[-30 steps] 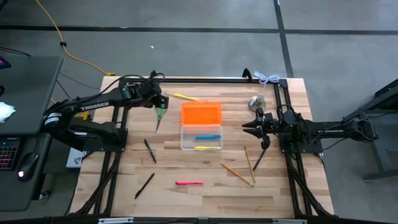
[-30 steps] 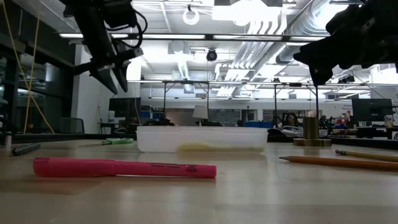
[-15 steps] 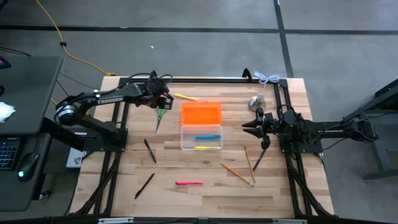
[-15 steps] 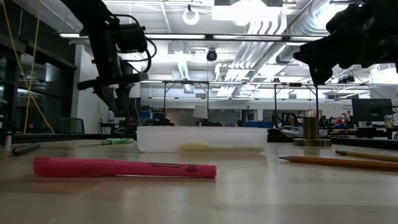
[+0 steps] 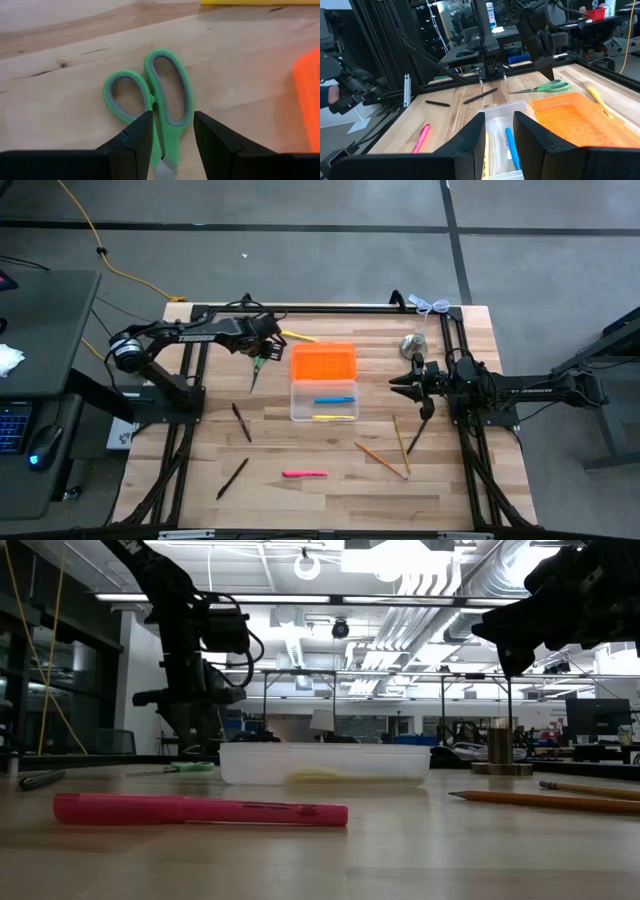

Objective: Pick & place school supplies into a supply box
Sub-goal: Put the green scissors into the orange supply box

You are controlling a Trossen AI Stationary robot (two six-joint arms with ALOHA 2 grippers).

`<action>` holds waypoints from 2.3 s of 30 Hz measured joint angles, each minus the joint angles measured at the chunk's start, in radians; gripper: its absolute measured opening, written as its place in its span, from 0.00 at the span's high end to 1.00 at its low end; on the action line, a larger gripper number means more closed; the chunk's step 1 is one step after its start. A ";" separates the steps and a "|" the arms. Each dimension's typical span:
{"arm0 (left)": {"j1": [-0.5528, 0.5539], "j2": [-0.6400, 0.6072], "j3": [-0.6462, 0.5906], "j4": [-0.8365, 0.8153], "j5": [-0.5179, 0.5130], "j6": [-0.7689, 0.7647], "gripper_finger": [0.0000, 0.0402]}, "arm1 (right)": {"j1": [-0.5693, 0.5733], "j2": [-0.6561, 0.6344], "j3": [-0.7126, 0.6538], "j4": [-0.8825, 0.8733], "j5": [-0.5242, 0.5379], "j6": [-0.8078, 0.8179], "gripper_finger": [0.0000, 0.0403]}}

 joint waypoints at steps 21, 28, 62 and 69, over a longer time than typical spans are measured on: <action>0.104 0.050 0.000 0.051 0.049 0.011 0.57 | 0.000 0.000 0.000 0.000 0.010 0.000 0.81; 0.104 0.050 0.000 0.051 0.048 0.011 0.57 | 0.000 0.000 0.000 0.000 0.012 0.000 0.81; 0.102 0.165 0.002 0.072 0.048 0.011 0.80 | 0.000 0.000 0.000 0.015 0.012 0.000 0.81; 0.102 0.165 0.001 0.072 0.044 0.011 0.78 | 0.000 0.000 0.000 0.015 0.012 0.000 0.81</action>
